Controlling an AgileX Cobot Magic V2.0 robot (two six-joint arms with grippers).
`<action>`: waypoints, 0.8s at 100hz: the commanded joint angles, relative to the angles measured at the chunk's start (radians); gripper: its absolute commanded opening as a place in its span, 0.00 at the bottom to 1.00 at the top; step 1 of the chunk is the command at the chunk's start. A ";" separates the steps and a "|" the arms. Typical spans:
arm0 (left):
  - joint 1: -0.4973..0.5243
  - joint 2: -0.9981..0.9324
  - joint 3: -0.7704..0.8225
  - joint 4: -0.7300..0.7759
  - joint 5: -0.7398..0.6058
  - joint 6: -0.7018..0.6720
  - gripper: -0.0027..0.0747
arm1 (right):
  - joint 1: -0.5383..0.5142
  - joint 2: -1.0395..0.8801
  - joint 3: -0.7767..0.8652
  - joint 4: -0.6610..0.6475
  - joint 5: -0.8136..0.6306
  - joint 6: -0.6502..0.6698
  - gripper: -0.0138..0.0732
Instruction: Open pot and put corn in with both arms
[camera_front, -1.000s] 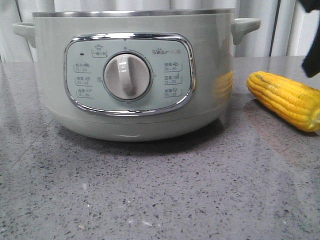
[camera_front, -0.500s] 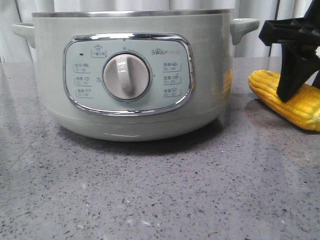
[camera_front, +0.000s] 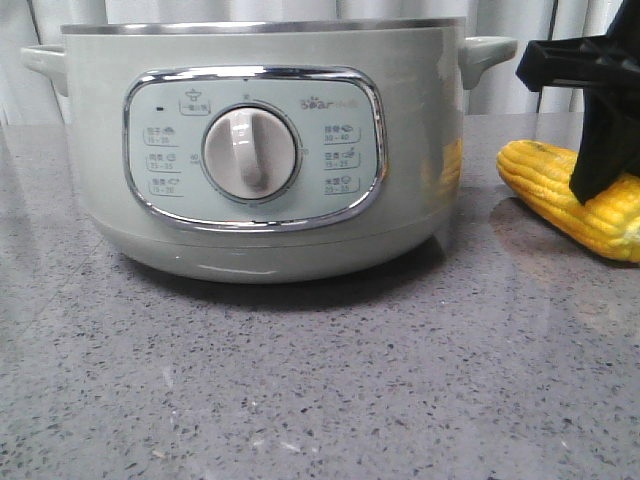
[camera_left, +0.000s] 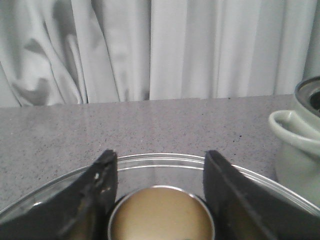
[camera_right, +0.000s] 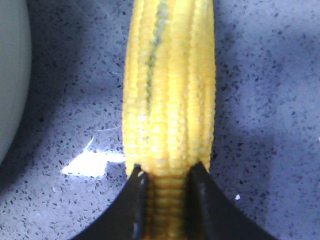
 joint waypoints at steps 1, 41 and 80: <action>0.005 0.021 0.018 -0.027 -0.227 0.000 0.01 | 0.000 -0.040 -0.020 0.036 0.041 -0.001 0.08; -0.012 0.300 0.086 0.005 -0.512 -0.081 0.01 | 0.000 -0.344 -0.020 0.036 0.098 0.037 0.08; -0.118 0.687 0.086 0.030 -0.916 -0.086 0.01 | 0.017 -0.541 -0.124 0.082 0.117 0.041 0.09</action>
